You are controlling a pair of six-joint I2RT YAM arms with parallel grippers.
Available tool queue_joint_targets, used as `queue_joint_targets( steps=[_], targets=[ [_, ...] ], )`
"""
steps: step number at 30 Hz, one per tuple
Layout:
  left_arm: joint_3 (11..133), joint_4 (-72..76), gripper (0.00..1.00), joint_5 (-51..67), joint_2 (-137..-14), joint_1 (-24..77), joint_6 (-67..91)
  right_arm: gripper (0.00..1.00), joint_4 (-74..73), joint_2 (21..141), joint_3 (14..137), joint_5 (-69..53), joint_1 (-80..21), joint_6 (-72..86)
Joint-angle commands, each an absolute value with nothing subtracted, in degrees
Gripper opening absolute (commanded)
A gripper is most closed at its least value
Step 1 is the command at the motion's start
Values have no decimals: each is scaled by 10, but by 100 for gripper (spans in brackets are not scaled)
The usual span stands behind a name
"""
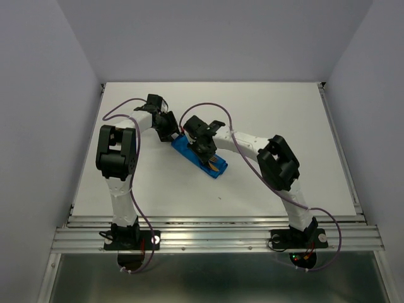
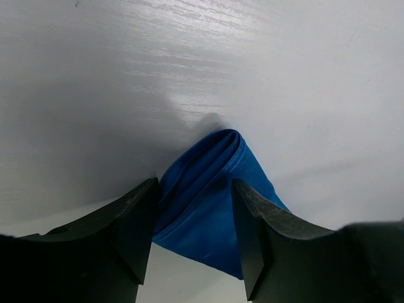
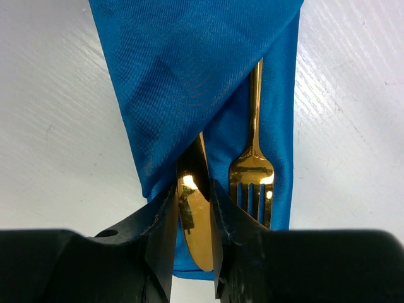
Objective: Fold the napkin into a case and place the utensils inside
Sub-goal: Insert the knife into the folded napkin.
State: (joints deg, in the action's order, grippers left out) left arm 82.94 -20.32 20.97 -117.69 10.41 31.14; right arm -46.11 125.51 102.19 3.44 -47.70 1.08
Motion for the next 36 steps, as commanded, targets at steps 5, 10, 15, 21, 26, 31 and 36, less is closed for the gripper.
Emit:
queue_joint_targets(
  steps=[5,10,15,21,26,31,36],
  targets=[
    [825,-215,61,210,-1174,111,306,22,-454,1266,1056,35,-482,6],
    [829,-216,61,210,-1174,111,306,22,-452,1271,1063,34,-482,7],
    [828,-214,61,210,-1174,112,306,22,-447,1275,1073,34,-482,11],
    [824,-213,61,210,-1172,113,306,33,-446,1275,1071,39,-482,15],
    [820,-212,61,210,-1170,113,306,43,-442,1255,1062,49,-482,18],
    [821,-211,61,211,-1168,114,306,43,-439,1235,1062,65,-482,21],
    [819,-213,60,210,-1165,114,305,43,-427,1192,1037,70,-482,34]
  ],
)
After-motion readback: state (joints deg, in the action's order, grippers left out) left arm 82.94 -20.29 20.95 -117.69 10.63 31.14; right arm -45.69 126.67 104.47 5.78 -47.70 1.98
